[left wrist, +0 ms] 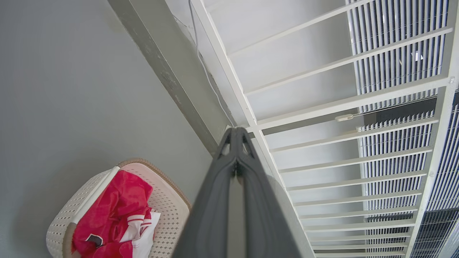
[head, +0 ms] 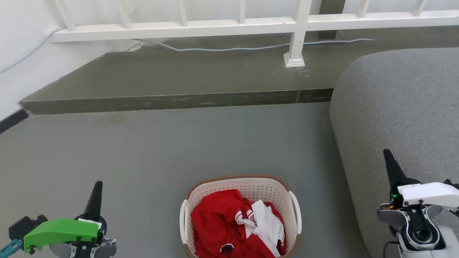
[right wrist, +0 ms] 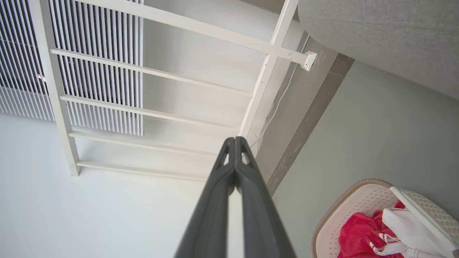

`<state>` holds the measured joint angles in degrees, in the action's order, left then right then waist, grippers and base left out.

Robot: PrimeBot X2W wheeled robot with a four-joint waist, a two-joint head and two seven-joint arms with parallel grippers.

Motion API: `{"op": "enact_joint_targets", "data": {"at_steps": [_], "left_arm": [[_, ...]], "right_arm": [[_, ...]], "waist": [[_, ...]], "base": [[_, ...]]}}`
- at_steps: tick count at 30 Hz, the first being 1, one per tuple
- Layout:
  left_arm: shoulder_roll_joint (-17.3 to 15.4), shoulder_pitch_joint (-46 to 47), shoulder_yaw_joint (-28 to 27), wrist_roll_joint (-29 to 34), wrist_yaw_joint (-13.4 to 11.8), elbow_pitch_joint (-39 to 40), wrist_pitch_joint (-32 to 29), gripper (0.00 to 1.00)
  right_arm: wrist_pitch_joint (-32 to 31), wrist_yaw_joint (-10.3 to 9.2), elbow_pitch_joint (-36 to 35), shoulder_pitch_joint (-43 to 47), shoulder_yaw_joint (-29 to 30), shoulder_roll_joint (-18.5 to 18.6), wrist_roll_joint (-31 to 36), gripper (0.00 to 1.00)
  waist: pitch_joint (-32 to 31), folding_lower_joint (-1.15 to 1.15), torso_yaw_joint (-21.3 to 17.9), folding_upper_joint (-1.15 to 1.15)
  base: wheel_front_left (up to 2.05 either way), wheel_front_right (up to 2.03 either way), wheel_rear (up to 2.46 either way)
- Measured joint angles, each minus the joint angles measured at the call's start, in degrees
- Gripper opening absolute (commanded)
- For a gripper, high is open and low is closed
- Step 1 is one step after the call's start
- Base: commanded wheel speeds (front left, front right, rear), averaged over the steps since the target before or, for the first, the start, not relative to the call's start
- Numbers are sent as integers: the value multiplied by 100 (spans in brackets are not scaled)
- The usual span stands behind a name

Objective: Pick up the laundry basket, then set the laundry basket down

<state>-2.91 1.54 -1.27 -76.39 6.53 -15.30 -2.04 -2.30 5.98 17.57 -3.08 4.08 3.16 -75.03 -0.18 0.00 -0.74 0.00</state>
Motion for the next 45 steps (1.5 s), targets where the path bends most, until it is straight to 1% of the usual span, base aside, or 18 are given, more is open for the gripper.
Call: {"op": "enact_joint_targets", "data": {"at_steps": [10,13,25,45], "left_arm": [[26,64,-118,-553,2,-30,-155,0],[33,119,-172,-766,8,-31,-205,0],[76,148,-337,-1507,51,-54,-432,0],[79,155,-350,-1522,51,-54,-433,0]], "right_arm": [[-169,8,-40,-4,153,-38,-624,0],[-208,55,-53,-5,210,-48,-816,0],[-416,57,-96,-35,403,-88,-1623,0],[-431,58,-114,-37,412,-88,-1639,0]], "waist": [[13,0,29,0],[17,0,38,0],[33,0,74,0],[33,0,75,0]], "base": [[0,0,0],[0,0,0],[0,0,0],[0,0,0]]}}
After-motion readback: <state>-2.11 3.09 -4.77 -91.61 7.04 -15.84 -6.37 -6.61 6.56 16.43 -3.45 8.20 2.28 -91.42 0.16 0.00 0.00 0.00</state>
